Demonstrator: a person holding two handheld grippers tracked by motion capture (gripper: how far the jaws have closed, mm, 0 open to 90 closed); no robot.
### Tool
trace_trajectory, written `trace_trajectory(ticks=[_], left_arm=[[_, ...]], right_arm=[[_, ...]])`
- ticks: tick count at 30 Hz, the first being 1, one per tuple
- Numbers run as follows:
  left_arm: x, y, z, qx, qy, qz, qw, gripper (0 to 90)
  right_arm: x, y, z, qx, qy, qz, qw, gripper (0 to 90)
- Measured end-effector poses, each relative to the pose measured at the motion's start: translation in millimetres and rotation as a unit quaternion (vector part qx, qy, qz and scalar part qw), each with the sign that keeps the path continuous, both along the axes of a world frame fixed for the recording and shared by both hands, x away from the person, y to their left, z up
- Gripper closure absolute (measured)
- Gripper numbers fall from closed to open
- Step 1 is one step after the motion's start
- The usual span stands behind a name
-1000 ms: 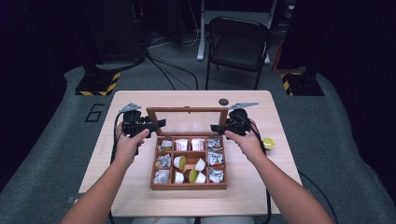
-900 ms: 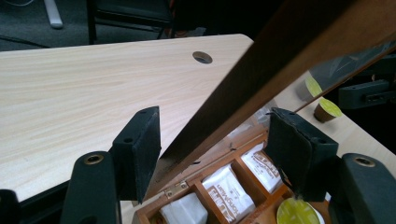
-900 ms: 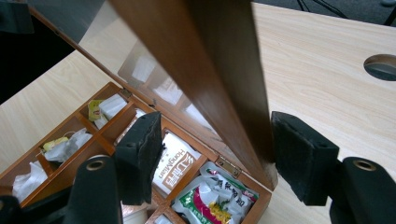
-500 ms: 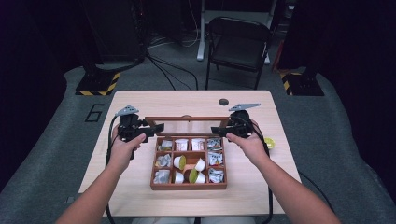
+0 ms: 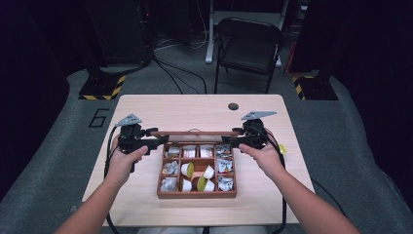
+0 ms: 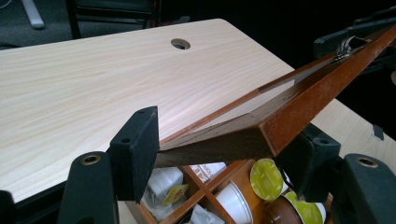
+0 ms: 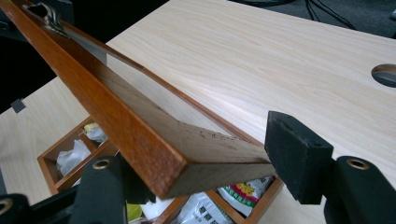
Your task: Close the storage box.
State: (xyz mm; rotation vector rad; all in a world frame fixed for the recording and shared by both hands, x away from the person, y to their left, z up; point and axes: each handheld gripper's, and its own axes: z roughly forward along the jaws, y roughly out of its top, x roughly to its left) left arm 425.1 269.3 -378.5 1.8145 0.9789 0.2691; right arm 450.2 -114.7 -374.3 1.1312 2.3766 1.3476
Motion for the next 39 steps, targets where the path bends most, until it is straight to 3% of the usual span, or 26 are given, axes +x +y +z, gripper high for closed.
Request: trace_trajectory(ticks=[9, 17, 21, 27, 31, 36, 39], left_arm=[[-11.1, 2.1, 5.9, 0.01, -0.008, 0.0, 0.9999, 33.6], [-21.9, 7.2, 11.2, -0.008, -0.009, -0.004, 0.9999, 34.5], [-30.1, 7.5, 10.5, -0.002, -0.016, -0.011, 0.9998, 35.4], [-47.5, 7.1, -1.0, 0.01, -0.02, -0.021, 0.9995, 35.0], [-59.8, 6.7, -12.7, 0.015, -0.023, -0.023, 0.9994, 34.2], [-73.2, 7.6, -30.9, 0.008, -0.019, -0.02, 0.9996, 34.4], [-80.2, 6.5, -41.6, 0.018, -0.023, -0.018, 0.9994, 34.4]], right_arm=[[-13.8, -3.7, 10.2, -0.001, -0.011, 0.005, 0.9999, 39.3], [-20.8, -7.9, 15.4, -0.004, -0.017, 0.006, 0.9998, 40.5], [-27.6, -10.0, 14.9, -0.011, -0.023, 0.011, 0.9996, 41.4], [-48.7, -11.8, 7.6, -0.024, -0.039, 0.017, 0.9988, 42.8], [-62.2, -15.5, -5.2, -0.011, -0.037, 0.013, 0.9992, 43.0], [-76.9, -15.9, -22.1, -0.016, -0.04, 0.011, 0.999, 41.9], [-85.4, -15.3, -31.8, -0.024, -0.046, 0.011, 0.9986, 41.3]])
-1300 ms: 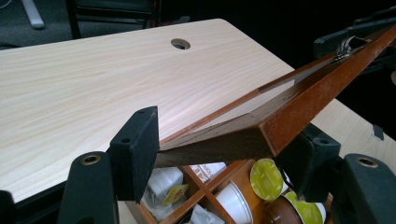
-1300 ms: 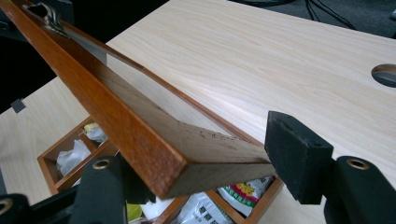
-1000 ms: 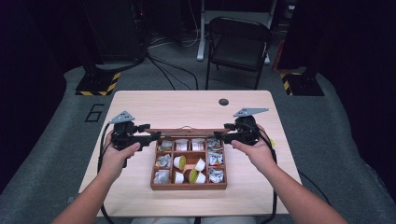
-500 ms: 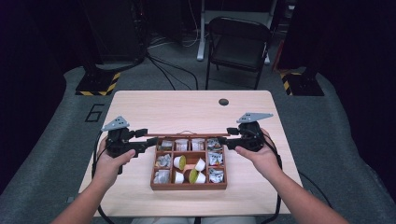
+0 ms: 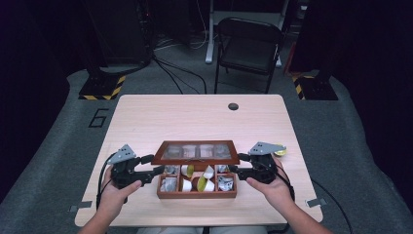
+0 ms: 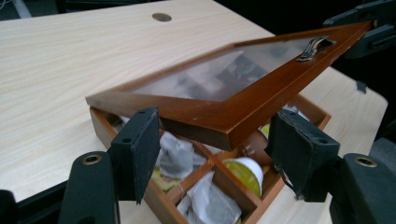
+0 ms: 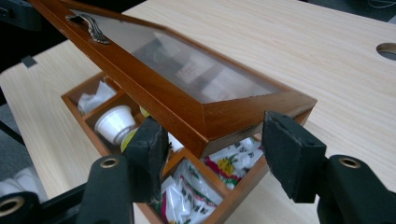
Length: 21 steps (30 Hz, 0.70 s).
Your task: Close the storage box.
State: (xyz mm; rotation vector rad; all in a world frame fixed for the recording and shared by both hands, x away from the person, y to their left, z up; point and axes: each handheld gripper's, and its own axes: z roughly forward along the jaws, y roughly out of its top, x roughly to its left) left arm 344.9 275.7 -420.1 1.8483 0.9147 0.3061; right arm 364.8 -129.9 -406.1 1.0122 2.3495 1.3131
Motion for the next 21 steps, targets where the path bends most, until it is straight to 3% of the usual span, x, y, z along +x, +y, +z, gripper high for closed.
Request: trace_trajectory(ticks=[5, 10, 21], left_arm=[[-9.1, -0.9, -17.4, 0.016, 0.003, -0.004, 0.9999, 34.1], [-14.3, -1.4, -33.5, 0.008, 0.015, 0.001, 0.9999, 34.1], [-17.5, -3.4, -50.6, 0.021, 0.032, -0.003, 0.9993, 33.9]], right_arm=[[-13.4, -0.3, -18.8, -0.01, -0.011, 0.002, 0.9999, 40.3], [-20.0, -0.2, -33.6, -0.017, -0.009, 0.004, 0.9998, 40.0], [-26.4, -0.3, -53.6, -0.023, -0.007, 0.007, 0.9997, 39.9]])
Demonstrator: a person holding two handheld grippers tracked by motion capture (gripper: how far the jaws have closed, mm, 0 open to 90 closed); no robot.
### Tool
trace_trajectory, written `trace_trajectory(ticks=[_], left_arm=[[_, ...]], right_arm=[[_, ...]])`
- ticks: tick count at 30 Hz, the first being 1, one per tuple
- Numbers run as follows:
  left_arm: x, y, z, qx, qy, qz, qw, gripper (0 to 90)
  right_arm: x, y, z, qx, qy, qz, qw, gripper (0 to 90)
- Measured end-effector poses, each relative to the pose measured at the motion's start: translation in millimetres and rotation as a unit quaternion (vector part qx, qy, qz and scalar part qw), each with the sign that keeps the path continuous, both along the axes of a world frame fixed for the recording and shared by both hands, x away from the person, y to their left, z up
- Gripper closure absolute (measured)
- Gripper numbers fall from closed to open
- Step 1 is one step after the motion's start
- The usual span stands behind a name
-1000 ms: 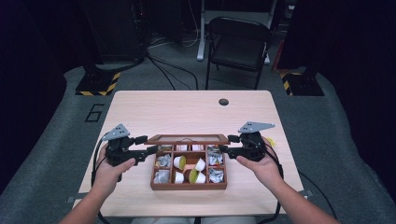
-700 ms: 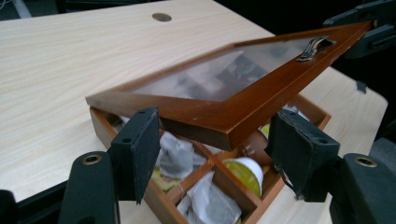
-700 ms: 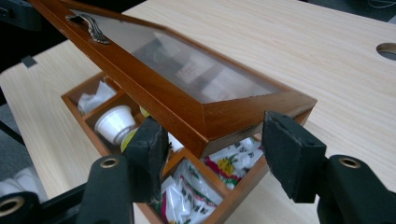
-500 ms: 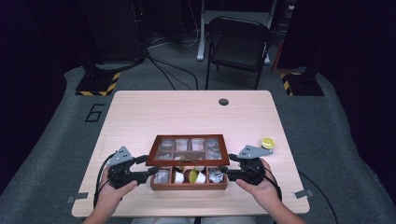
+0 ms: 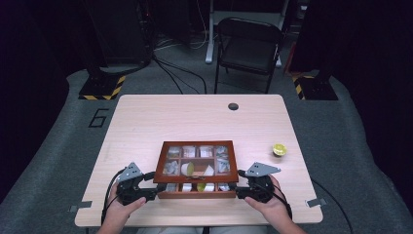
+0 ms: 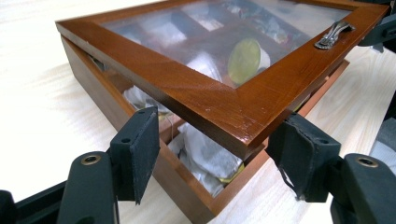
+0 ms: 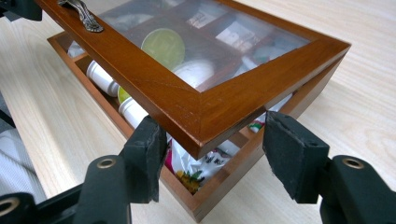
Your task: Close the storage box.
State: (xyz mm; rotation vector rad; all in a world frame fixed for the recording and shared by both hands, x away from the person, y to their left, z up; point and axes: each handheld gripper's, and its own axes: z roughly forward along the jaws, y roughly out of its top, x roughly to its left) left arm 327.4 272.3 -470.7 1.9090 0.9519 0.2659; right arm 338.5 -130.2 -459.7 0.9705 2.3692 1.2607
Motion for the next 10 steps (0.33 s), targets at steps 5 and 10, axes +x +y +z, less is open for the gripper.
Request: trace_trajectory(ticks=[5, 10], left_arm=[[-4.1, -0.5, -6.8, 0.015, 0.008, -0.008, 0.9998, 33.9], [-7.6, -3.1, -11.1, 0.042, 0.018, -0.024, 0.9987, 34.0]], right_arm=[[-1.6, -0.2, -8.9, -0.001, 0.013, 0.003, 0.9999, 39.9], [-2.8, 0.2, -18.4, -0.025, 0.027, 0.009, 0.9993, 39.1]])
